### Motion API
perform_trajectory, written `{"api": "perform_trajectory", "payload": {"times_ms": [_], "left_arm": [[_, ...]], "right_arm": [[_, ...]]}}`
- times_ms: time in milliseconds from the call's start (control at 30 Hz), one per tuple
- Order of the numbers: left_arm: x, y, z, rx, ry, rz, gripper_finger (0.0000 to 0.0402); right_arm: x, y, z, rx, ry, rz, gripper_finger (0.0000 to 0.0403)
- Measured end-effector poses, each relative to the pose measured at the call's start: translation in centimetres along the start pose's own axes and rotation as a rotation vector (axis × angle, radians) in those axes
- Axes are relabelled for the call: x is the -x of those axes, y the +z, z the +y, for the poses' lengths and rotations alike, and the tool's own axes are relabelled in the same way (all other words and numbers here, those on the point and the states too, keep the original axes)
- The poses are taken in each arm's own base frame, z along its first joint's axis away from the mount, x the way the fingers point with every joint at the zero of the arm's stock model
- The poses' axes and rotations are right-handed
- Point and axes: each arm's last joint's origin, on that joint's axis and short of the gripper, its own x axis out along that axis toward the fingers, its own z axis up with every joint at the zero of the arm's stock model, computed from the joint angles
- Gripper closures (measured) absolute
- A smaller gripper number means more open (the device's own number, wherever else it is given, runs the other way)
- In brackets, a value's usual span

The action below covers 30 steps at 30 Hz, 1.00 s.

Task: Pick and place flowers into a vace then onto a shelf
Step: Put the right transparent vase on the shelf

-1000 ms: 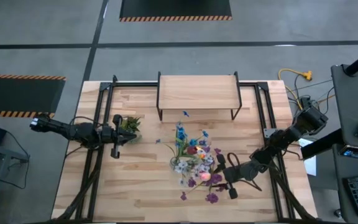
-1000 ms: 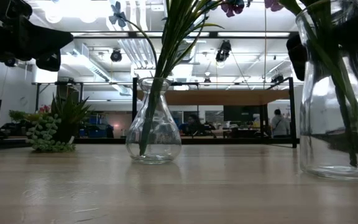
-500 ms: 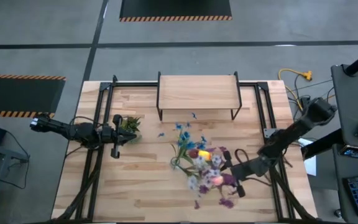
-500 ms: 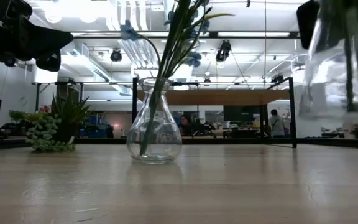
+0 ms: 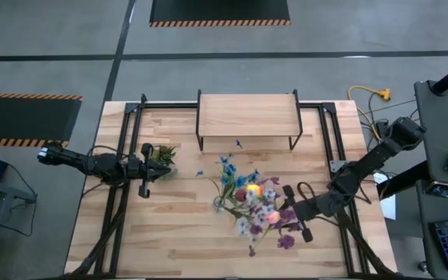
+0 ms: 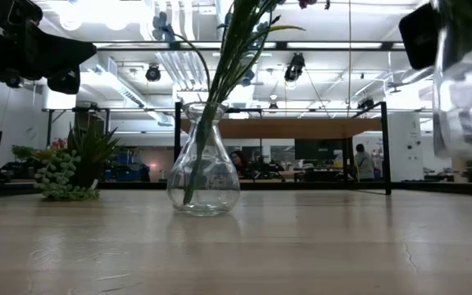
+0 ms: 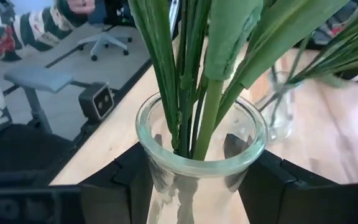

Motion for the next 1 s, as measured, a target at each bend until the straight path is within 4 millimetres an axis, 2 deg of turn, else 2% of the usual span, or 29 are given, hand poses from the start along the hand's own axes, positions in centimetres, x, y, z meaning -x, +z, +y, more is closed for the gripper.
{"api": "perform_trajectory", "payload": {"times_ms": [200, 433, 567, 700, 1000], "left_arm": [[0.0, 0.0, 0.0, 0.0, 0.0, 0.0, 0.0402], [0.0, 0.0, 0.0, 0.0, 0.0, 0.0, 0.0402], [0.0, 0.0, 0.0, 0.0, 0.0, 0.0, 0.0402], [0.0, 0.0, 0.0, 0.0, 0.0, -0.001, 0.0402], [0.0, 0.0, 0.0, 0.001, 0.0, -0.001, 0.0402]], "right_arm": [[-1.6, -1.4, 0.5, 0.007, 0.036, 0.047, 0.0228], [-1.8, -2.1, 0.1, -0.078, 0.077, 0.136, 0.0228], [-0.7, -1.4, -0.1, -0.084, 0.08, 0.135, 0.0228], [0.6, -0.5, -0.3, -0.122, 0.078, 0.204, 0.0227], [2.6, 3.5, 0.1, -0.131, 0.178, 0.355, 0.0227]]}}
